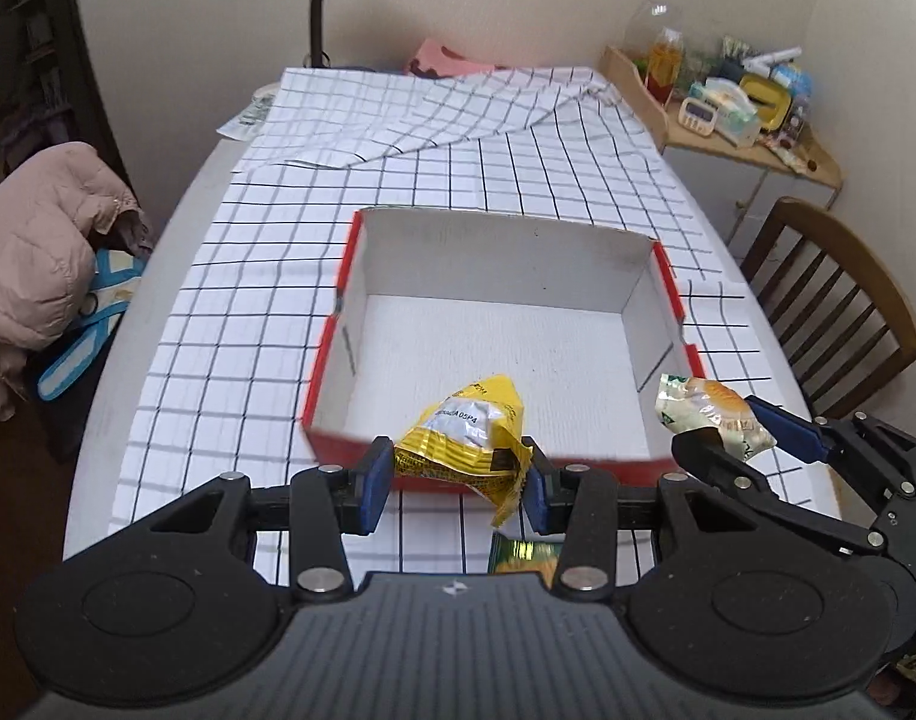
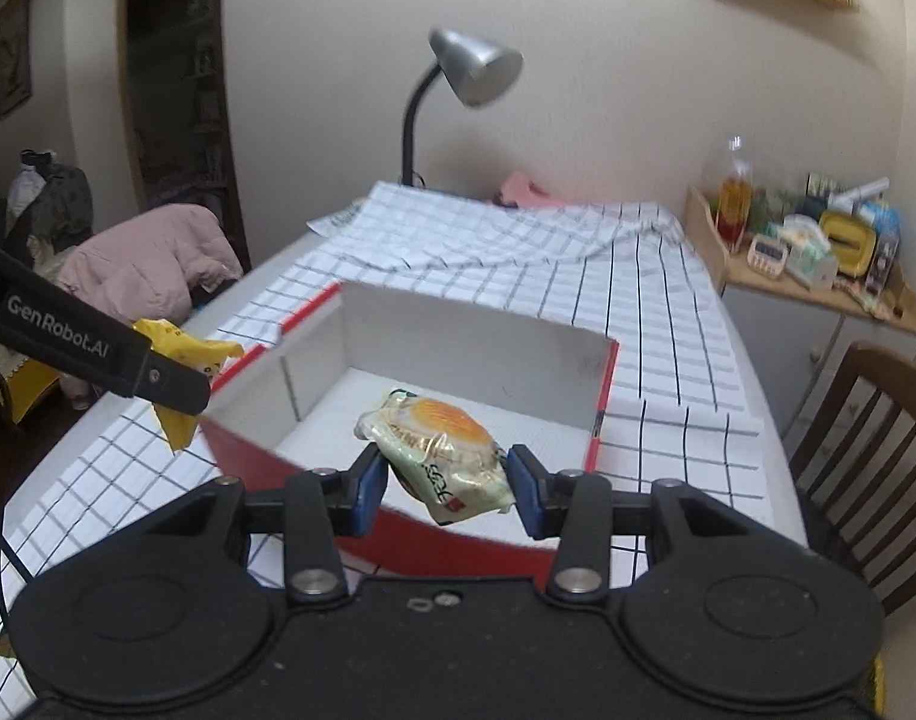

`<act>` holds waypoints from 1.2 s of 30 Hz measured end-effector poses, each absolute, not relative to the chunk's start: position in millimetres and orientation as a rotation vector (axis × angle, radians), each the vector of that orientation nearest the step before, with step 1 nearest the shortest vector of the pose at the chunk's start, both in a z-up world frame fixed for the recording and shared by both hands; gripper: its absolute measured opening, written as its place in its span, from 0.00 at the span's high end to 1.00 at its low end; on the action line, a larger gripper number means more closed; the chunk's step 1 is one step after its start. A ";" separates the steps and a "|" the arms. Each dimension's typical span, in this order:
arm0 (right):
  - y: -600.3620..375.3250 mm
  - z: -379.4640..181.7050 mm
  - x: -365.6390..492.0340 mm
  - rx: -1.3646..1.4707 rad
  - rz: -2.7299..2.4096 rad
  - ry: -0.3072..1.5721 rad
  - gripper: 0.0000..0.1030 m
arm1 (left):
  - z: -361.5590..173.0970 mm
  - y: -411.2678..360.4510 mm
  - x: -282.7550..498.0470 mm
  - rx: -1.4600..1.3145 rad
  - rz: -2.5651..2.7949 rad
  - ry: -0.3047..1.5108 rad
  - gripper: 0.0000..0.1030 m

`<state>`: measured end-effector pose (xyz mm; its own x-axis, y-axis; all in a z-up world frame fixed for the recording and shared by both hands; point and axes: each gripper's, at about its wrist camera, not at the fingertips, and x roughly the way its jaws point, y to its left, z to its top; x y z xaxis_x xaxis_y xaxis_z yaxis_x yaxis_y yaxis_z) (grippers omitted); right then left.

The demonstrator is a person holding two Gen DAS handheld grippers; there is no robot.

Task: Organize snacks
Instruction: 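Carry both packets into the red box and open both grippers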

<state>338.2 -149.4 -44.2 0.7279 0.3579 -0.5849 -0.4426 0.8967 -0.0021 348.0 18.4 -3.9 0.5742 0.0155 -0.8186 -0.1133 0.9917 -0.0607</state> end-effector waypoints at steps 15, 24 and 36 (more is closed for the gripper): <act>-131.1 -95.7 421.7 -0.163 0.425 0.855 0.58 | -71.8 17.0 440.3 -0.058 0.172 1.123 0.58; -125.7 -107.1 432.5 -0.176 0.449 0.918 0.58 | -91.2 11.7 452.8 -0.039 0.178 1.168 0.57; -131.3 -95.6 429.3 -0.139 0.472 0.880 0.58 | -80.6 11.3 446.4 -0.045 0.171 1.123 0.46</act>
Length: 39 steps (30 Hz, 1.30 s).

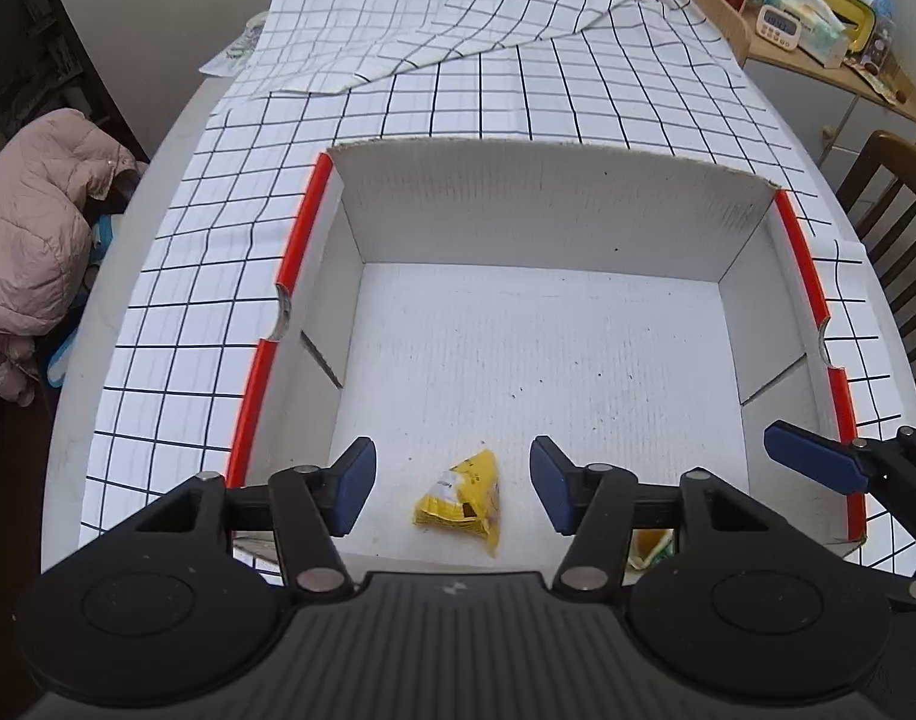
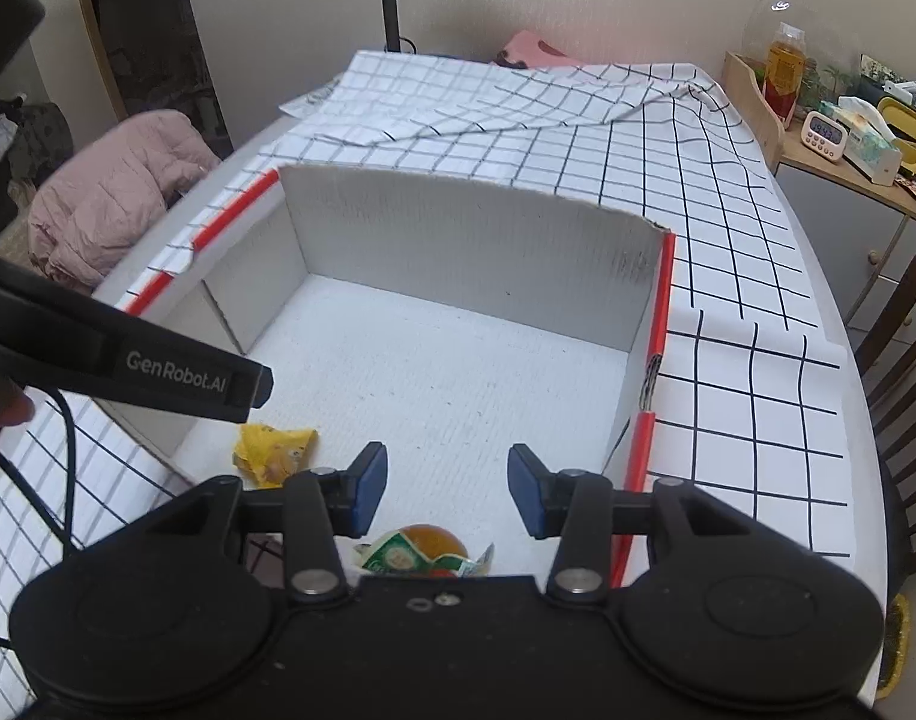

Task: Organize snacks
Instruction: 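Carry both packets into the red box and open both grippers, then move both tools back over the remaining snack pile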

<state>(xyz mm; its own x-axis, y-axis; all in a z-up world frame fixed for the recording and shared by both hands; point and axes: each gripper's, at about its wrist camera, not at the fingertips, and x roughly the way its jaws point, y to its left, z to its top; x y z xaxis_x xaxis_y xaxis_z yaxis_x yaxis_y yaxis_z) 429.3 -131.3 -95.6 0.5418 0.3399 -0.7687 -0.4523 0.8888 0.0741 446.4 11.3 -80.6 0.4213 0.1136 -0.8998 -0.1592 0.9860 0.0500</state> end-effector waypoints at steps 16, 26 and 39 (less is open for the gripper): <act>-146.4 -40.9 355.0 -0.109 0.509 0.690 0.48 | -9.5 30.4 371.4 -0.105 0.127 0.943 0.41; -163.5 -15.8 289.2 -0.040 0.566 0.635 0.00 | 12.7 37.5 286.7 -0.093 0.076 0.862 0.32; -154.2 -42.5 195.1 -0.109 0.600 0.635 0.00 | -22.8 49.0 178.1 -0.115 0.102 0.873 0.28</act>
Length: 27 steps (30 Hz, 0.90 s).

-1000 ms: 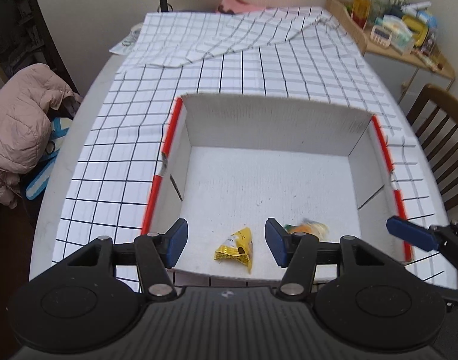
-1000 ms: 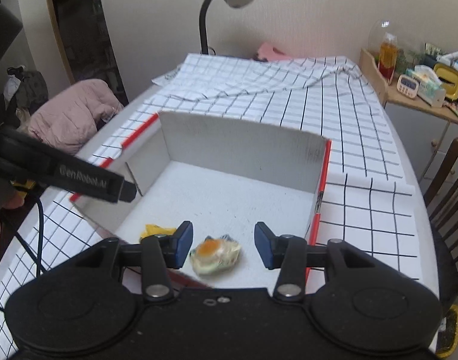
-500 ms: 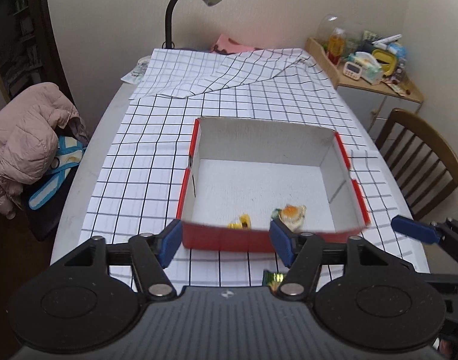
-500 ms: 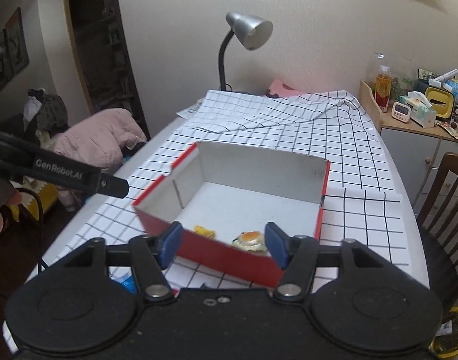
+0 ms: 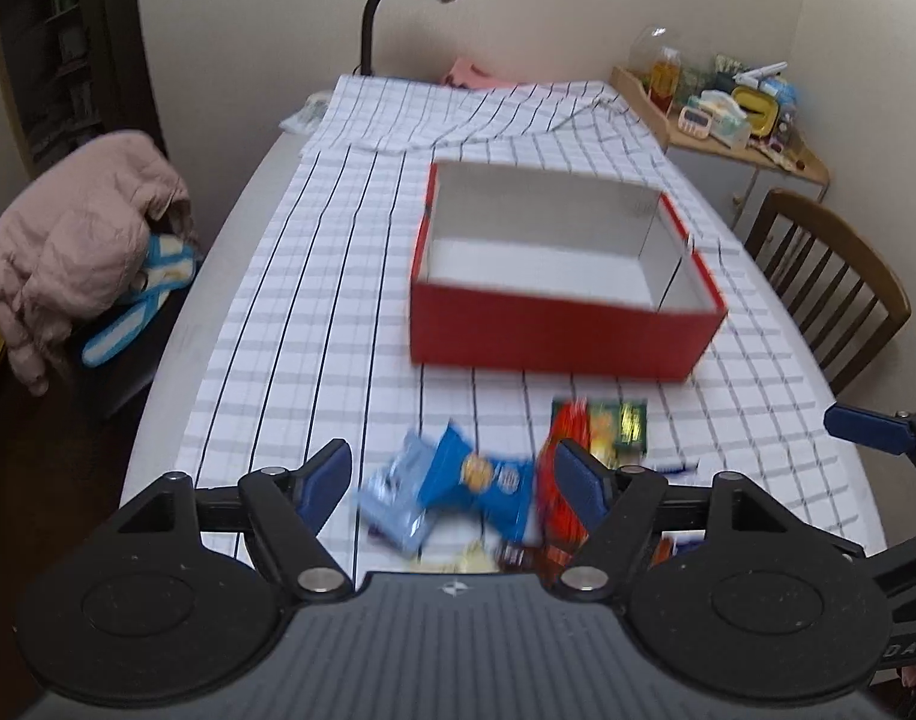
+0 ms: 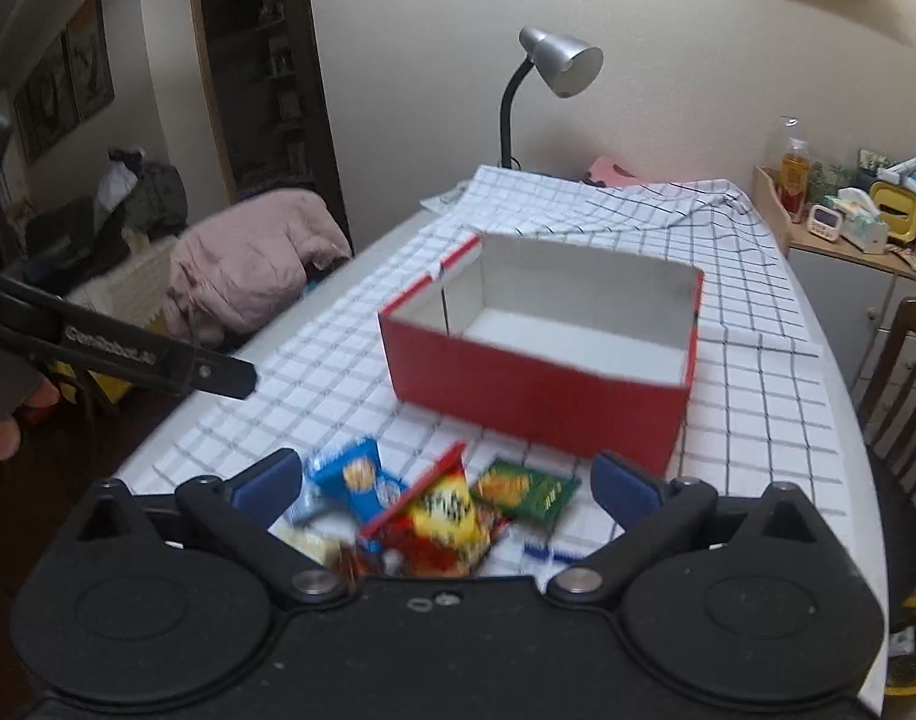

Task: Organize snacks
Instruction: 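Move both tools back over the remaining snack pile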

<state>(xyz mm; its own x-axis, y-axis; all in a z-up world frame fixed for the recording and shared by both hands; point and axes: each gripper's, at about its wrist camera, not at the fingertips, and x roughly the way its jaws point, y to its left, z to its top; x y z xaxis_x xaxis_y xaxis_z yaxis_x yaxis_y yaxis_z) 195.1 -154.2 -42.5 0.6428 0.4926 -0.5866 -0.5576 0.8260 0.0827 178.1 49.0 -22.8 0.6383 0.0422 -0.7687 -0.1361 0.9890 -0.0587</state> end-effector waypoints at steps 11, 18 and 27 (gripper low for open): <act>-138.0 -92.6 158.4 -0.122 0.579 0.716 0.01 | -82.2 51.6 139.4 -0.150 0.152 0.986 0.28; -132.1 -124.5 160.2 -0.134 0.552 0.770 0.01 | -116.1 47.9 143.8 -0.161 0.172 1.043 0.28; -121.5 -148.1 171.7 -0.166 0.552 0.806 0.03 | -137.4 49.5 168.8 -0.259 0.192 1.108 0.28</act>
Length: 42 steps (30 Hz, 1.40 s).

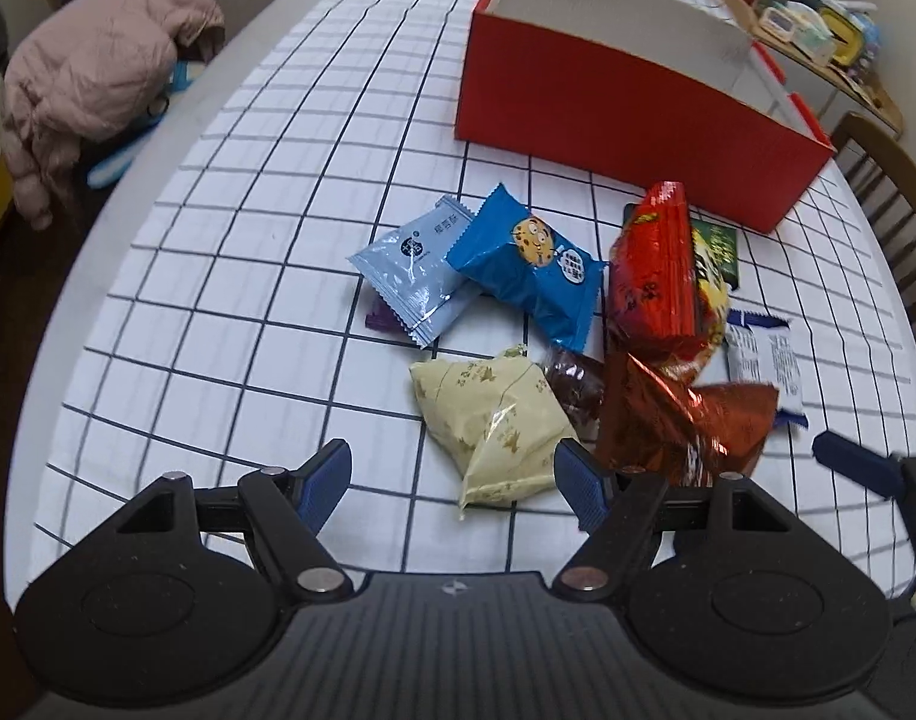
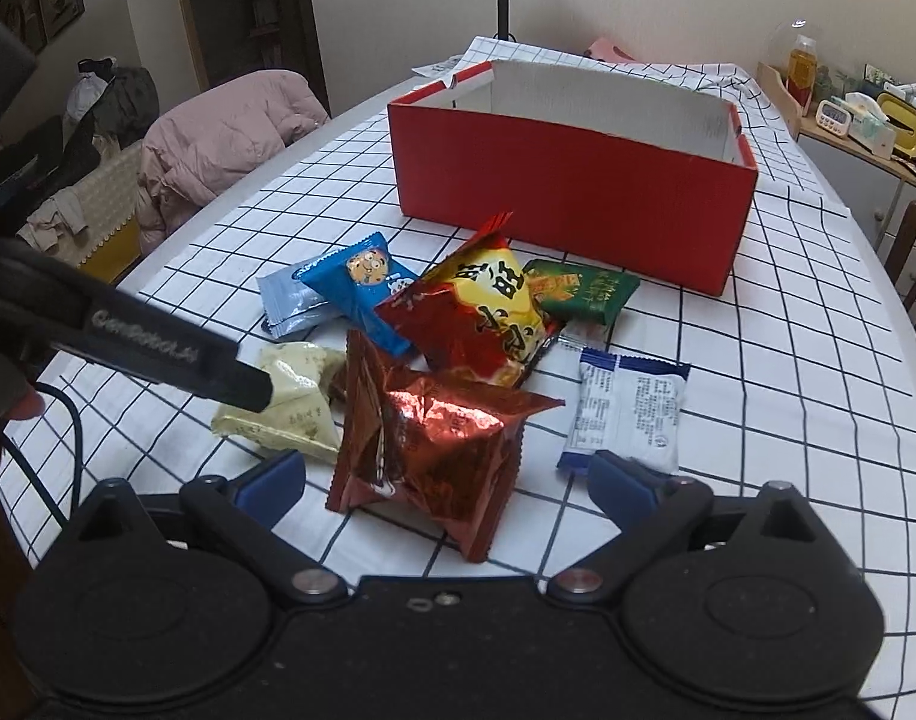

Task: Organize snacks
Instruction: 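Move both tools back over the remaining snack pile, then grasp the pale green pastry bag with the left gripper while the right grasps the red-brown foil bag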

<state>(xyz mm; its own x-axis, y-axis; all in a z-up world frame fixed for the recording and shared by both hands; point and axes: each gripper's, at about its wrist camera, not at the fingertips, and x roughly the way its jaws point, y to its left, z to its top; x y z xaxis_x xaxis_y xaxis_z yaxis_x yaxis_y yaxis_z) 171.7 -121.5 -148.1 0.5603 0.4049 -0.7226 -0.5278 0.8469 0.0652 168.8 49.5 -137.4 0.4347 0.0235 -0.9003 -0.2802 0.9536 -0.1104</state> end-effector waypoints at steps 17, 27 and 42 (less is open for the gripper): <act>-105.5 -159.0 193.6 -0.120 0.580 0.854 0.19 | -164.6 65.6 197.7 -0.500 0.199 1.185 0.29; -108.7 -158.0 192.2 -0.110 0.563 0.831 0.41 | -167.1 67.6 197.9 -0.519 0.169 1.179 0.50; -111.1 -151.8 178.7 -0.101 0.538 0.802 0.46 | -163.7 77.7 183.3 -0.530 0.158 1.159 0.66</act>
